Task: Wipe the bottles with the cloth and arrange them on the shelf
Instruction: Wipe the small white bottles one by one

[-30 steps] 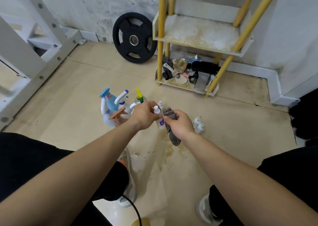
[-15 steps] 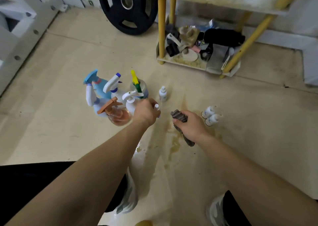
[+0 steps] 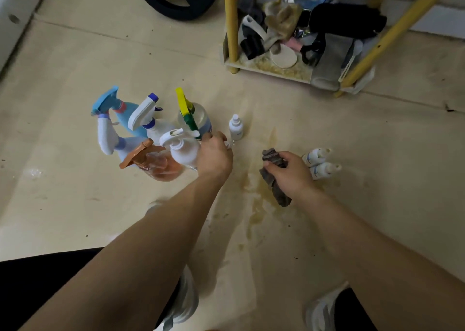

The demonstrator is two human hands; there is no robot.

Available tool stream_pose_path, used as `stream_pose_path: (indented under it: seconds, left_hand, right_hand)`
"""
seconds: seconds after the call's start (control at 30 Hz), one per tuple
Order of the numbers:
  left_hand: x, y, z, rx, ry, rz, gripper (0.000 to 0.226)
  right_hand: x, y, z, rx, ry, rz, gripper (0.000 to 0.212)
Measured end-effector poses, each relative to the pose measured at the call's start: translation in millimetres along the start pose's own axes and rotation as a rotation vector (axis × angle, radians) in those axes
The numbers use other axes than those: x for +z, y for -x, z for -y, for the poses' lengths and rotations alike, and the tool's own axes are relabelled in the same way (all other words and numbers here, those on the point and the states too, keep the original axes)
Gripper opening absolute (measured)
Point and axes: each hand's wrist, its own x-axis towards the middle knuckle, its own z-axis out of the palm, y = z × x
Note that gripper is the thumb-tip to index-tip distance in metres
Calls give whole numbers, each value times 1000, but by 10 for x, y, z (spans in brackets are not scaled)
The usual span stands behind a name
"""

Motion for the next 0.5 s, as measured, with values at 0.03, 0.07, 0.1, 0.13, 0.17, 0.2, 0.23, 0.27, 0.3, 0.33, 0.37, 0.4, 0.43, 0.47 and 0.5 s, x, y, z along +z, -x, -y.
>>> stream_pose_path:
  seconds: [0.03,0.07,0.1,0.13,0.17,0.2,0.23,0.27,0.3,0.33,0.37,0.4,0.43,0.47,0.5]
  left_hand:
    - [-1,5,-2,2,2,-2,20]
    - [-3,11,-6,6,4,-5,19]
    - [-12,22,-13,10,5,-5,19]
    - [-33,43,-23,17,5,-4,20]
    - [-53,66,-34,26,6,-3,22]
    - [-75,95,-46,33,10,-3,26]
    - [-116,138,-65,37,17,-1,31]
    - [-154,182,-81,39,24,1,35]
    - [-206,237,-108,42,35,1,36]
    - [-253,284,-137,48,47,3,36]
    - [-294,331,-167,58,55,5,35]
    - [-342,388,-210,73,56,7,35]
    - [-385,443,-251,89,48,8,35]
    - [-421,505,-307,105,37,8,37]
    - [-446,560,-364,116,22,12,38]
  right_hand:
    - [6,4,-3,1,3,5,9]
    - [4,16,-2,0,4,9,10]
    - [0,28,0,-1,5,13,11]
    - [-10,49,7,-2,6,14,11]
    - [-24,69,19,-3,9,14,11]
    - [-41,93,36,-5,11,12,10]
    - [-65,130,60,-11,7,10,10]
    - [-90,170,88,-18,0,8,10]
    - [-126,226,126,-28,-7,7,10]
    - [-164,282,169,-39,-11,7,10]
    - [-200,330,201,-48,-7,5,9]
    - [-246,391,233,-59,3,-2,10]
    - [-285,443,258,-66,17,-11,11]
    - [-338,503,275,-73,29,-22,13]
    - [-385,553,286,-78,45,-27,14]
